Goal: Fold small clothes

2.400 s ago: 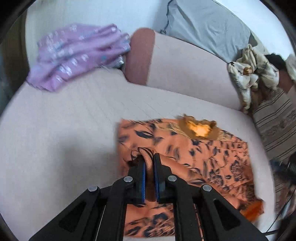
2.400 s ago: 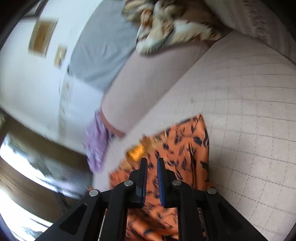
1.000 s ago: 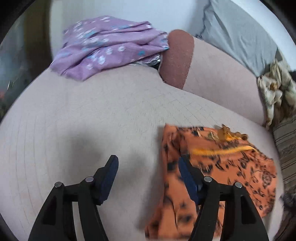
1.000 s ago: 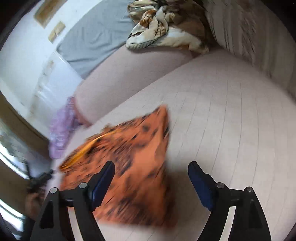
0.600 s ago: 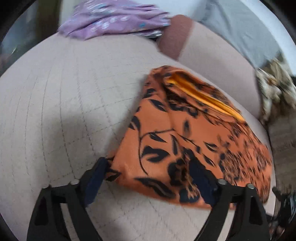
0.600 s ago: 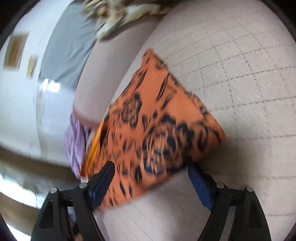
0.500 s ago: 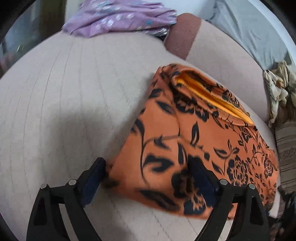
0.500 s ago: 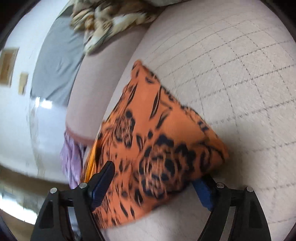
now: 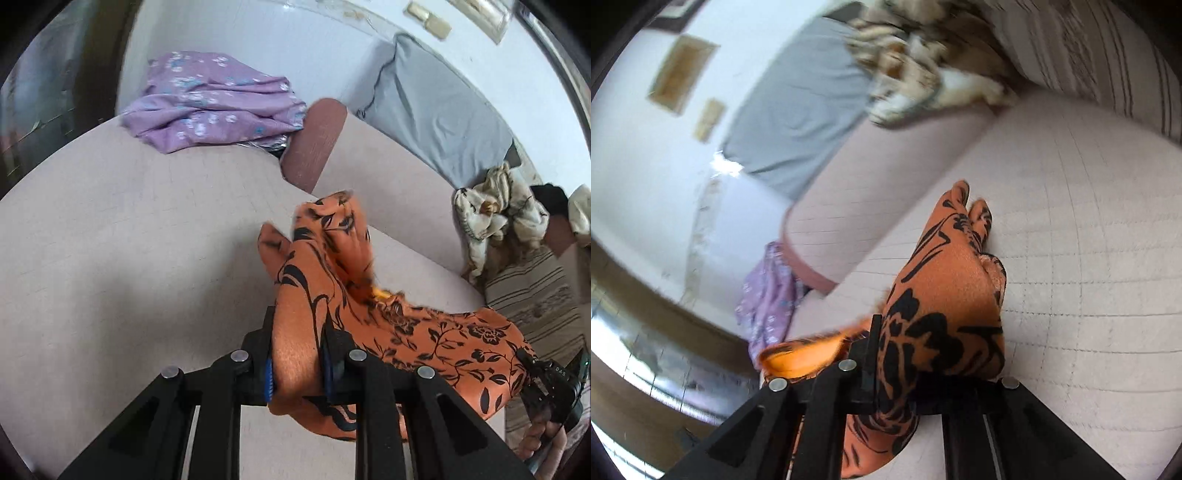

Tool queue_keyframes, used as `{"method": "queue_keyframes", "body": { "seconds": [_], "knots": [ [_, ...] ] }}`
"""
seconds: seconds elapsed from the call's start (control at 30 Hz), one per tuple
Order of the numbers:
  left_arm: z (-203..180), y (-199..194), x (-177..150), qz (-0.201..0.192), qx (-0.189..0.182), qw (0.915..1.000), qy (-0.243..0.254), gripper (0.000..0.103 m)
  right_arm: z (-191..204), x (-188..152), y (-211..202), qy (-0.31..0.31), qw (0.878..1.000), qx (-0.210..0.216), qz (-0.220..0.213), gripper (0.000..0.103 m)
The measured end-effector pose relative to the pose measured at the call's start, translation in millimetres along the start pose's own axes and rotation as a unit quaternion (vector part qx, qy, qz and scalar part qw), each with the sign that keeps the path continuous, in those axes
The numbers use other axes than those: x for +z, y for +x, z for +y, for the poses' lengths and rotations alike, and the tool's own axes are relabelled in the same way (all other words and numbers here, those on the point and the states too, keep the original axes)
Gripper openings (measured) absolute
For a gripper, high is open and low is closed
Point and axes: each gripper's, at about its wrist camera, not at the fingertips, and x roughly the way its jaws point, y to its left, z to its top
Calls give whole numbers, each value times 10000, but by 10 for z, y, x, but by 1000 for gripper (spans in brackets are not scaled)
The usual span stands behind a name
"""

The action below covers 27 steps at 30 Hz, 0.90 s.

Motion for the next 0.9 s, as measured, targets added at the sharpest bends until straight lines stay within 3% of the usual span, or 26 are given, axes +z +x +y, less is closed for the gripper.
{"method": "queue_keyframes", "body": {
  "seconds": [0.1, 0.13, 0.17, 0.2, 0.23, 0.3, 0.37, 0.4, 0.57, 0.67, 0.73, 0.8, 0.9],
  "knots": [
    [359, 94, -542, 407, 586, 9974, 84, 30, -109, -315, -208, 1, 9995, -47, 305, 14],
    [469, 205, -682, 607, 793, 9949, 117, 35, -273, -466, -229, 11, 9986, -205, 493, 21],
    [656, 395, -876, 1063, 1046, 9888, 97, 35, -539, -701, -144, 26, 9953, -507, 825, 41],
    [784, 480, -1013, 1224, 877, 9886, 51, 39, -759, -863, -50, 70, 9901, -791, 1160, 54],
    [849, 390, -1012, 929, 614, 9938, 45, 40, -1035, -1052, 25, 238, 9812, -1109, 1560, 53],
    [836, 285, -875, 939, 806, 9922, 175, 46, -1202, -1128, -216, 294, 9914, -633, 1105, 55],
    [806, 164, -671, 566, 818, 9945, 325, 48, -1220, -1054, -484, 175, 9920, -869, 903, 68],
    [793, 168, -559, 497, 797, 9948, 382, 53, -1219, -1001, -557, 98, 9922, -954, 794, 69],
    [528, 513, -227, 792, 374, 9921, 893, 54, -1212, -510, -691, -139, 9923, -1109, 526, 69],
    [314, 930, -137, 1077, 370, 9840, 1372, 54, -1072, -253, -454, -610, 9905, -1068, 619, 69],
    [239, 1139, -111, 1285, 520, 9785, 1528, 54, -1123, -93, -325, -721, 9897, -851, 894, 69],
    [166, 1294, -83, 1358, 600, 9753, 1635, 54, -1087, 11, -98, -942, 9855, -931, 1064, 69],
    [159, 1456, -64, 1395, 730, 9743, 1612, 36, -1018, 101, 245, -1305, 9775, -1125, 1214, 69]
  ]
}}
